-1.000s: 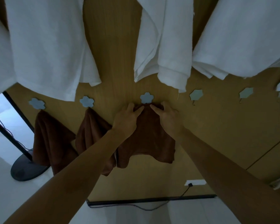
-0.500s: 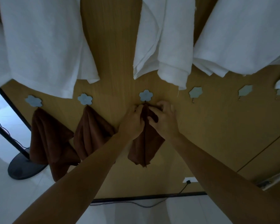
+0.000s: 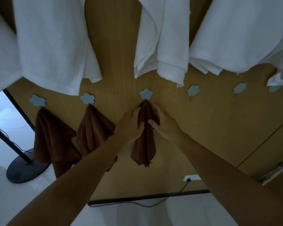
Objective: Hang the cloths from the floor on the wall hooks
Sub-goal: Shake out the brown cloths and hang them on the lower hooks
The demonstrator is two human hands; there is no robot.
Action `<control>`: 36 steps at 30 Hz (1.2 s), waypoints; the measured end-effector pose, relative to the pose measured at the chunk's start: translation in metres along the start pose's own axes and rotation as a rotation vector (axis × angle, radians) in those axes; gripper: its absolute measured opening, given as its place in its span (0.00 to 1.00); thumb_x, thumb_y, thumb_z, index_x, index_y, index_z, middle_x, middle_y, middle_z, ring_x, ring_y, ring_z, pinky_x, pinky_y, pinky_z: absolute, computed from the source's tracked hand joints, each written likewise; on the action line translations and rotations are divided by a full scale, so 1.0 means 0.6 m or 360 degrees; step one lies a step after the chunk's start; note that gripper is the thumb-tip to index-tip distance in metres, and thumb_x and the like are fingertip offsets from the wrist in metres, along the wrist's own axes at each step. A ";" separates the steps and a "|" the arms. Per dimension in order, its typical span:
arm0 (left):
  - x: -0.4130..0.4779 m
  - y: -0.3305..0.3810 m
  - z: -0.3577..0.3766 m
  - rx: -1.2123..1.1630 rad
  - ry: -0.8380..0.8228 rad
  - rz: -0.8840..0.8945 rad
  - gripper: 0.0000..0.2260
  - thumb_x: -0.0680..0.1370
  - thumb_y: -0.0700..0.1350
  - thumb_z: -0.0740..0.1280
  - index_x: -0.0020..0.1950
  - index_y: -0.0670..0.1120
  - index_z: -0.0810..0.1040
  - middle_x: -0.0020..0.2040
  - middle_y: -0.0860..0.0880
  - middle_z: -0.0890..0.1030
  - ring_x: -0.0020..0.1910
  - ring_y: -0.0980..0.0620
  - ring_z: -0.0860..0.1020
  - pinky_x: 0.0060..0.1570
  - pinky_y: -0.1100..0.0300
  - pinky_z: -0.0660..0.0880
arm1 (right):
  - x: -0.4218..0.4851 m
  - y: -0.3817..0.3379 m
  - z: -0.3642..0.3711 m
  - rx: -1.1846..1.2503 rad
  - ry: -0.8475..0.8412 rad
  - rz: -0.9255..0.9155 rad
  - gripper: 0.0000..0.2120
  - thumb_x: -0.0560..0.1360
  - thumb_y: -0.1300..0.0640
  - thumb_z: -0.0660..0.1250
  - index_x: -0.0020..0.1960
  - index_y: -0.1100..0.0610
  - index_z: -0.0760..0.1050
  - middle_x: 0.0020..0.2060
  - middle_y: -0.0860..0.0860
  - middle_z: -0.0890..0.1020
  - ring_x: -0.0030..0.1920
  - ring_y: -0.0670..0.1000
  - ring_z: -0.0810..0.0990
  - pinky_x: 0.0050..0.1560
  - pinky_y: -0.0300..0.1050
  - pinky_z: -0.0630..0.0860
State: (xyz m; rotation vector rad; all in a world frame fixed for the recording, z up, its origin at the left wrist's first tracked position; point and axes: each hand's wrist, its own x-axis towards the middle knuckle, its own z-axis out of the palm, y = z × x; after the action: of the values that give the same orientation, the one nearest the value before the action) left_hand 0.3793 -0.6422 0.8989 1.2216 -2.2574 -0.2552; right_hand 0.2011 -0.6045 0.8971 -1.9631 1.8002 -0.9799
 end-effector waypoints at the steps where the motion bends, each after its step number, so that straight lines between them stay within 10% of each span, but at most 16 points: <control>1: -0.005 0.000 -0.005 0.0148 0.0073 0.0065 0.27 0.78 0.57 0.57 0.74 0.44 0.64 0.63 0.42 0.75 0.58 0.43 0.76 0.53 0.48 0.75 | -0.005 -0.003 -0.003 -0.0063 0.0012 -0.0013 0.33 0.78 0.44 0.64 0.78 0.45 0.52 0.70 0.51 0.70 0.68 0.51 0.70 0.67 0.52 0.70; 5: -0.015 -0.012 -0.024 0.0582 0.0222 0.0280 0.30 0.75 0.59 0.54 0.70 0.42 0.70 0.62 0.39 0.76 0.58 0.37 0.75 0.50 0.42 0.76 | -0.019 -0.014 -0.005 -0.0304 0.0093 -0.0081 0.36 0.77 0.42 0.64 0.79 0.47 0.51 0.72 0.53 0.68 0.70 0.54 0.67 0.66 0.59 0.69; 12: -0.053 0.003 -0.068 0.0920 -0.0070 0.0113 0.35 0.80 0.62 0.54 0.79 0.47 0.44 0.79 0.41 0.48 0.77 0.39 0.47 0.73 0.39 0.52 | -0.042 -0.043 -0.013 -0.0608 0.0125 -0.0126 0.39 0.78 0.41 0.63 0.80 0.50 0.46 0.78 0.52 0.54 0.77 0.55 0.51 0.75 0.62 0.51; 36: -0.479 0.122 -0.346 0.1627 0.0097 -0.1060 0.35 0.78 0.69 0.43 0.79 0.52 0.38 0.80 0.44 0.42 0.78 0.40 0.41 0.73 0.36 0.46 | -0.228 -0.381 0.043 -0.0654 -0.0248 -0.1144 0.37 0.79 0.37 0.55 0.79 0.45 0.39 0.79 0.53 0.46 0.78 0.56 0.42 0.73 0.69 0.44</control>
State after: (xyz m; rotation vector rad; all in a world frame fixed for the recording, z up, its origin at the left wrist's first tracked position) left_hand 0.5662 -0.3463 0.9914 2.4189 -1.8314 0.7902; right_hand 0.3930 -0.4406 0.9859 -2.9568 1.2840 -0.6161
